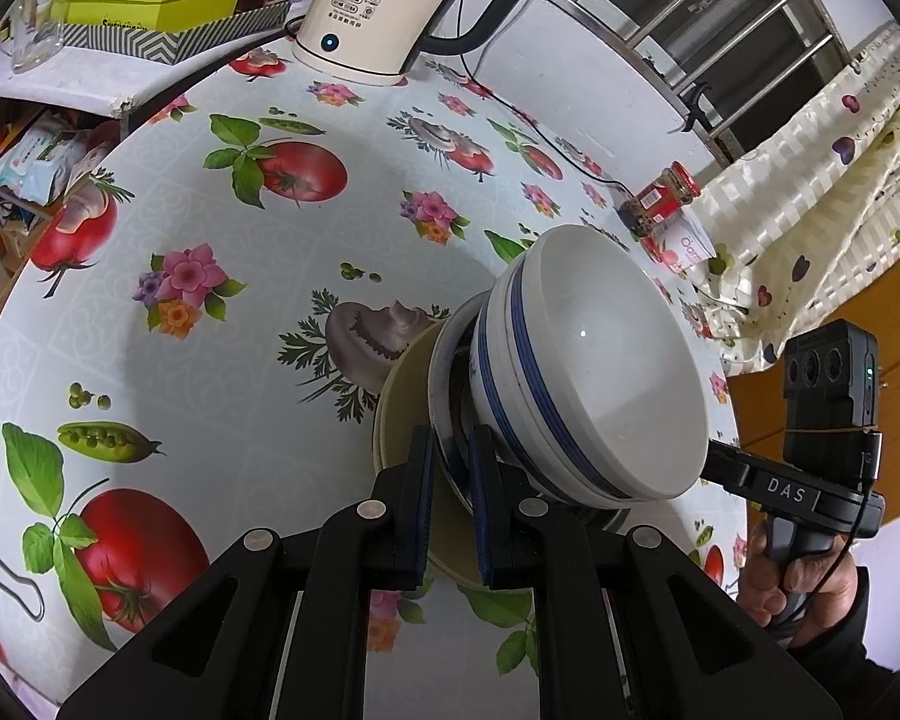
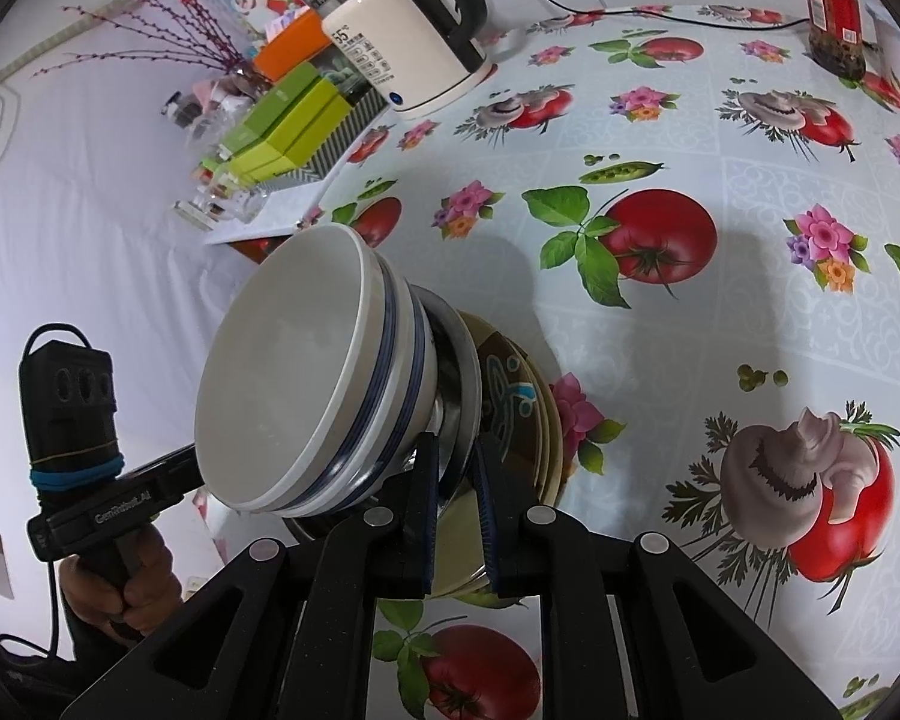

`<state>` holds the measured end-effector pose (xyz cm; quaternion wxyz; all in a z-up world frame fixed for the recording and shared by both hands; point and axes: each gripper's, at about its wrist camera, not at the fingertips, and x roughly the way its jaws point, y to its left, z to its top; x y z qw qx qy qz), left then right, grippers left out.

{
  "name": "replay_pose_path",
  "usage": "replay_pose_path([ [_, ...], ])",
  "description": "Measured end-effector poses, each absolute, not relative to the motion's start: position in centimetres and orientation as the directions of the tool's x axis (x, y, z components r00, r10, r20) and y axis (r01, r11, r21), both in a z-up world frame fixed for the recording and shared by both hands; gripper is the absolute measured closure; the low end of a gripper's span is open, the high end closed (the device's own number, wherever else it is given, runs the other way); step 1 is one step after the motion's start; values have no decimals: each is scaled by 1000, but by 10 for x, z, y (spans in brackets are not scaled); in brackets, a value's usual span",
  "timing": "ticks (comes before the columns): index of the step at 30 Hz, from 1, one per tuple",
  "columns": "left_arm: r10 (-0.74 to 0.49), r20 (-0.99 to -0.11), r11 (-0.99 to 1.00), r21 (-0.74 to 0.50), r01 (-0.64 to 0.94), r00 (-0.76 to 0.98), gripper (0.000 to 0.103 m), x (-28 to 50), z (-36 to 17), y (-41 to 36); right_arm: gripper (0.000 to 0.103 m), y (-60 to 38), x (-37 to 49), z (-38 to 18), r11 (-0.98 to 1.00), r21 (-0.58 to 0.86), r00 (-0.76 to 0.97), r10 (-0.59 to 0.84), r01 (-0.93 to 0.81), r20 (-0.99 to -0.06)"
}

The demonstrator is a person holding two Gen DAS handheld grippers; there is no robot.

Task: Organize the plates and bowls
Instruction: 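Lower the bowl stack onto the beige plates with both tools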

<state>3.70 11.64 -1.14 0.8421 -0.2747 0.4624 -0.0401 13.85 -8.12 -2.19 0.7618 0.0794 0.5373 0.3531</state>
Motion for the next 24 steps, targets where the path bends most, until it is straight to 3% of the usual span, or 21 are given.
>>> replay_pose_path([
  [6,-291,-751,860,-476,-181,592,91,34,-6,118,84,-82,136,-22,744,487,182,615,-458,-767],
  [14,-238,-757,886,-426,-183,608,91,27,3,115,59,-95,128,-16,751,465,212,607,-469,-766],
  [24,-132,-775,936,-302,-179,618,91,8,17,88,44,-101,92,10,788,294,333,521,-540,-786],
])
